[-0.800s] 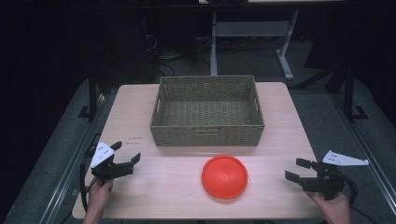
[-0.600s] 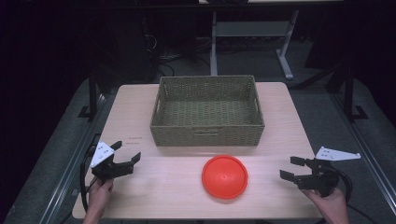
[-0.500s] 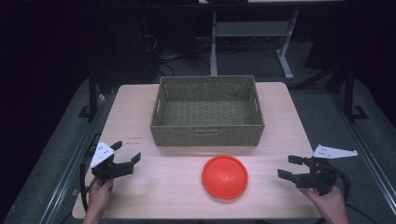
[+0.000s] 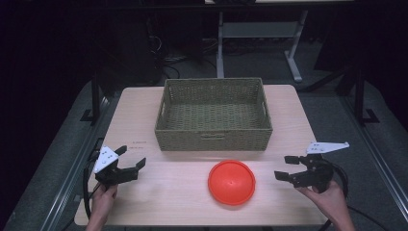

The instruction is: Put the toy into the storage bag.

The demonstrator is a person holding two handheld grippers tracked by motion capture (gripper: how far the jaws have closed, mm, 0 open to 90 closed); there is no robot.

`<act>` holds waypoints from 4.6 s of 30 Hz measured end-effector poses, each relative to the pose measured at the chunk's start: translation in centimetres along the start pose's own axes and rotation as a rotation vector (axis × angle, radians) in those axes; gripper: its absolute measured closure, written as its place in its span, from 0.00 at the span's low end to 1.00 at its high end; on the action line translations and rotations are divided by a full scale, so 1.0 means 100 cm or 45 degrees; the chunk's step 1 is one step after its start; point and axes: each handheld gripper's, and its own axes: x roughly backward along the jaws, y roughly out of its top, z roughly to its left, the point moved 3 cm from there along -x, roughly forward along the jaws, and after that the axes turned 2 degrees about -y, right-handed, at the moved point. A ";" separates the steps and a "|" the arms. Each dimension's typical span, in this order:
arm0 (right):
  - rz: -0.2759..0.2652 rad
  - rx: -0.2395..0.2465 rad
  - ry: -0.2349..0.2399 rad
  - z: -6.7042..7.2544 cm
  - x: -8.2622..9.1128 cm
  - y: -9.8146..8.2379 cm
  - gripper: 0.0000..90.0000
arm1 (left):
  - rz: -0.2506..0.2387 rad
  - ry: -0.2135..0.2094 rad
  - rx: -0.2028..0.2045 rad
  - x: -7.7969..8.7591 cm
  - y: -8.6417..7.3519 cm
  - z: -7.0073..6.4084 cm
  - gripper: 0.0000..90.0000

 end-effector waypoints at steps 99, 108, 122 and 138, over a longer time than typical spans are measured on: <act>0.350 -0.039 0.198 0.002 -0.103 0.021 0.91 | 0.003 -0.017 0.005 0.000 -0.002 0.001 0.14; 0.351 -0.009 0.161 0.014 -0.093 0.035 0.91 | -0.001 -0.012 0.003 0.001 -0.002 0.001 0.14; 0.298 0.018 0.133 0.021 -0.074 0.053 0.92 | 0.001 -0.010 -0.001 0.002 -0.002 0.002 0.14; 0.228 0.015 0.103 0.023 -0.046 0.074 0.92 | -0.005 -0.007 0.006 0.002 -0.002 0.001 0.14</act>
